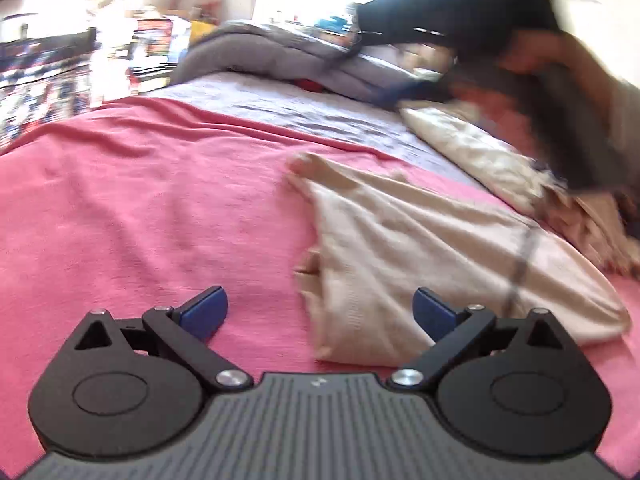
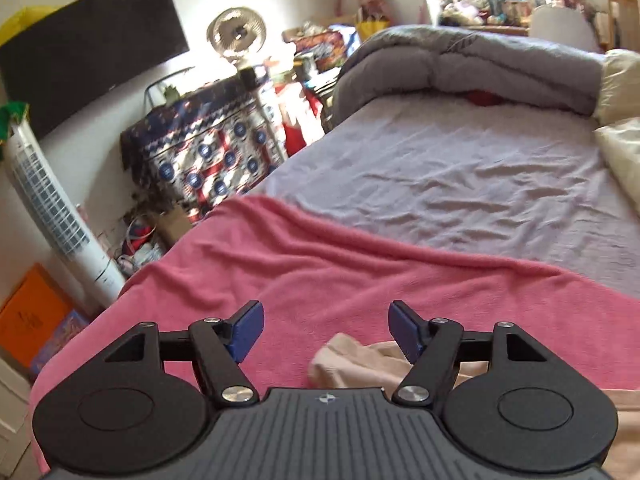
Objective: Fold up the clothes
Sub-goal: 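Grasp the shirt's side edge with the right gripper, then fold the shirt's side inward with the right gripper and release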
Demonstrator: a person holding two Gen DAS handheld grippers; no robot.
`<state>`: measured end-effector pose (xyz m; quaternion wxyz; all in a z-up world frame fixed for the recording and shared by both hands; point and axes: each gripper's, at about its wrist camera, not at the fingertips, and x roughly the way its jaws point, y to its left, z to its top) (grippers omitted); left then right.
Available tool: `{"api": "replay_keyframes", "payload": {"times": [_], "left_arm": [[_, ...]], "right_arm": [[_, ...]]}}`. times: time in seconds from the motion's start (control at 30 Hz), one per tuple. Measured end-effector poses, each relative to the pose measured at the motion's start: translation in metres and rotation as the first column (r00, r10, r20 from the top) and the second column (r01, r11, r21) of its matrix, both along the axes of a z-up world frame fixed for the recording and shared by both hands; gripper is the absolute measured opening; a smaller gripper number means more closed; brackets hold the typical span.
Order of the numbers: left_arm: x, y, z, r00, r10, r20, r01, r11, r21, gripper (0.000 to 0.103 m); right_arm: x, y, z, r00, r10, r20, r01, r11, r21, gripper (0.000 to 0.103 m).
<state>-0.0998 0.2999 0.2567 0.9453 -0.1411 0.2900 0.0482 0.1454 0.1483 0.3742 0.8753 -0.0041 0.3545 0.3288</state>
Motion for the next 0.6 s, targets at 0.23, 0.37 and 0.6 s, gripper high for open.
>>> {"api": "replay_keyframes", "payload": {"times": [0.23,0.37,0.6], "left_arm": [[-0.016,0.006,0.008,0.976,0.22,0.002,-0.217,0.963,0.157,0.095],[-0.02,0.006,0.042,0.955,0.256,0.152,-0.278,0.95,0.142,0.098],[0.018,-0.053,0.017,0.998,0.055,0.016,-0.057,0.951,0.304,0.101]], "right_arm": [[-0.057,-0.067,-0.06,0.999,0.021,-0.039,-0.028,0.982,-0.185,0.011],[-0.119,-0.066,-0.098,0.99,0.139,0.024,-0.128,0.957,-0.26,0.012],[-0.098,-0.099,-0.055,0.992,0.123,-0.036,-0.126,0.989,-0.081,0.017]]}}
